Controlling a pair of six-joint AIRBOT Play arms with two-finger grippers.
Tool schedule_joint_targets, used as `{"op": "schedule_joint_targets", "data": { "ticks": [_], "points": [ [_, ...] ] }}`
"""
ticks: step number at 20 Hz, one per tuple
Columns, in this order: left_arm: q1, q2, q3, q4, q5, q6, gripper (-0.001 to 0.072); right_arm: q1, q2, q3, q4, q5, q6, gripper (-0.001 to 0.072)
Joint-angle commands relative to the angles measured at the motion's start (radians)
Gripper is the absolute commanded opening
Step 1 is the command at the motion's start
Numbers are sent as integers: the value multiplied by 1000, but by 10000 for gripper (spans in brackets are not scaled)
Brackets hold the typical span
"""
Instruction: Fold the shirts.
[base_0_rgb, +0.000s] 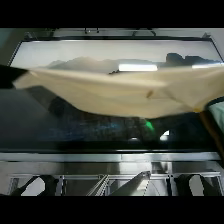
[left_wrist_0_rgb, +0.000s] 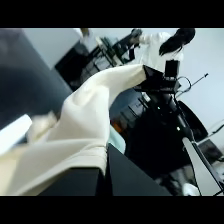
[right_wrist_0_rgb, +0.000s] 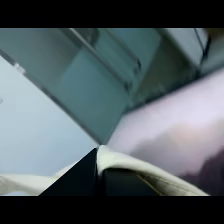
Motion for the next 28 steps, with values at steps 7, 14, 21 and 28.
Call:
{"op": "schedule_joint_targets", "data": {
  "ticks": [7, 14, 21, 28],
  "points": [
    [349, 164, 225, -83, -16, -39, 29, 6, 103, 314, -104, -144, 64, 22],
    [-60, -184, 48, 341, 219, 42, 29, 402, -203, 188, -499, -379, -4, 22],
    [-195, -851, 346, 417, 283, 12, 29, 500, -809, 185, -116, -472, -283, 21],
    [-255, -1223, 809, 418, 291, -146, 29, 495, -1219, 394, 34, -325, -278, 21]
  ]
}}
